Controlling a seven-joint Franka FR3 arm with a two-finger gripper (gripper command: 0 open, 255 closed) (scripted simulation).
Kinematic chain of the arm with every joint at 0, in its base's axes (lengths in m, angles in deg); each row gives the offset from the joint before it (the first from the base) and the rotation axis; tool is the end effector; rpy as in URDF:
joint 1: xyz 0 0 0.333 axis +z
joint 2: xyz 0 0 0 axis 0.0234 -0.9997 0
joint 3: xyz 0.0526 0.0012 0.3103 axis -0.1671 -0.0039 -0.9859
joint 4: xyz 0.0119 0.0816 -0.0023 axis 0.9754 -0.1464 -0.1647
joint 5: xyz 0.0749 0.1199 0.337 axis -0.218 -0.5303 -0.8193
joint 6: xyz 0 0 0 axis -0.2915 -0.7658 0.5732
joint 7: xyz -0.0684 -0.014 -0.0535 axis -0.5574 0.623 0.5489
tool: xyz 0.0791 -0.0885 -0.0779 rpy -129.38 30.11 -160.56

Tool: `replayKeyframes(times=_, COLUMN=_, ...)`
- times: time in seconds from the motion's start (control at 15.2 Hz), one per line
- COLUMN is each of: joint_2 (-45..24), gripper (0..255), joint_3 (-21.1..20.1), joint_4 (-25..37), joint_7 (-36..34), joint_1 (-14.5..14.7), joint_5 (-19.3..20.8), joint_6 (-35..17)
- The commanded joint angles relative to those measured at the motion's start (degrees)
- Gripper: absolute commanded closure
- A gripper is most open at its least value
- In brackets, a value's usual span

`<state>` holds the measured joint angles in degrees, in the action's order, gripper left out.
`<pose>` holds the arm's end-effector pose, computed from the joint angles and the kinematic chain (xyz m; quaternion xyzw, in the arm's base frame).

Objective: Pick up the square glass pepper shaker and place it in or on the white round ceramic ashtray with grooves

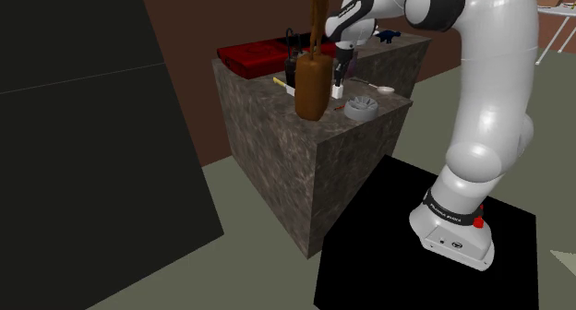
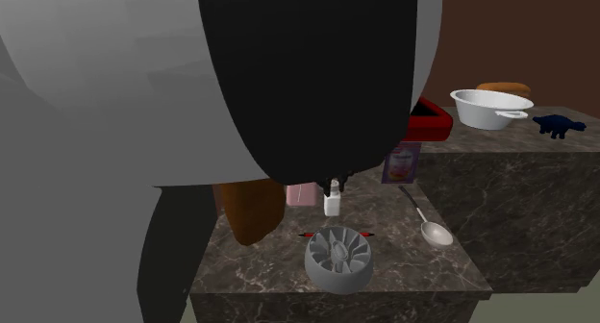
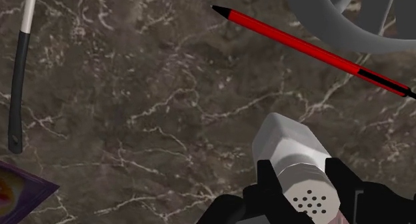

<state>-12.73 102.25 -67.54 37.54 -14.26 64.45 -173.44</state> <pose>0.5388 -0.3380 0.3511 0.9963 0.0770 0.0309 0.0227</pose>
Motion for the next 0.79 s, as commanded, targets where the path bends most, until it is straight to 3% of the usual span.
replayKeyframes(times=0.0, joint_2=0.67, gripper=255, joint_3=0.14, joint_4=0.53, joint_7=-0.17, joint_1=0.10, joint_5=0.32, joint_6=1.13)
replayKeyframes(times=0.73, joint_2=3.37, gripper=255, joint_3=0.79, joint_4=5.42, joint_7=-1.18, joint_1=0.35, joint_5=1.81, joint_6=8.51)
